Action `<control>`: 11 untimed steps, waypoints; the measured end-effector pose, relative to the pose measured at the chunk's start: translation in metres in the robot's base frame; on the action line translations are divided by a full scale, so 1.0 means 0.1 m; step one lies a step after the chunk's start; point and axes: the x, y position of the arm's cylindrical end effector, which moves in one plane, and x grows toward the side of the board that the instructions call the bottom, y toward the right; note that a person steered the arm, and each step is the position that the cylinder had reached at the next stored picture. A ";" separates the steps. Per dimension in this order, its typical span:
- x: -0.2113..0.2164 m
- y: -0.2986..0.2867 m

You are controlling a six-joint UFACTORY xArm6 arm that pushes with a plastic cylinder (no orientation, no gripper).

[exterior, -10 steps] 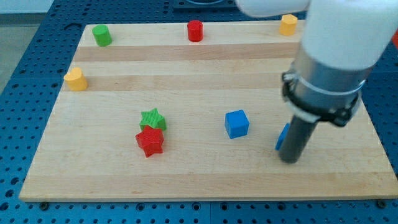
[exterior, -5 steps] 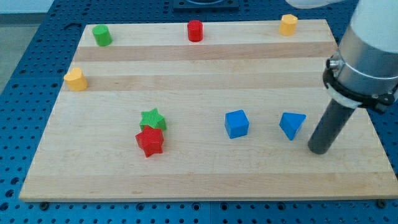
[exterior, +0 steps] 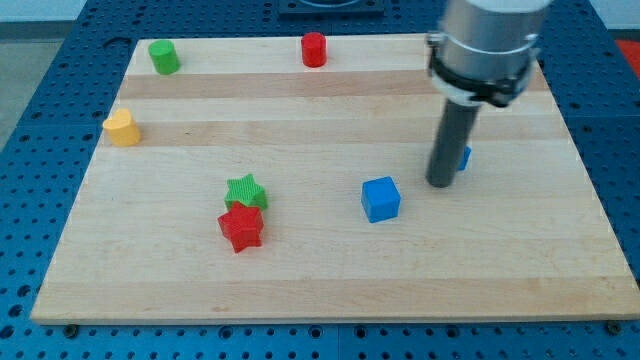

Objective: Push the blue triangle towards center right

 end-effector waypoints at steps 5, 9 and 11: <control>-0.21 0.39; -0.24 0.86; -0.27 0.73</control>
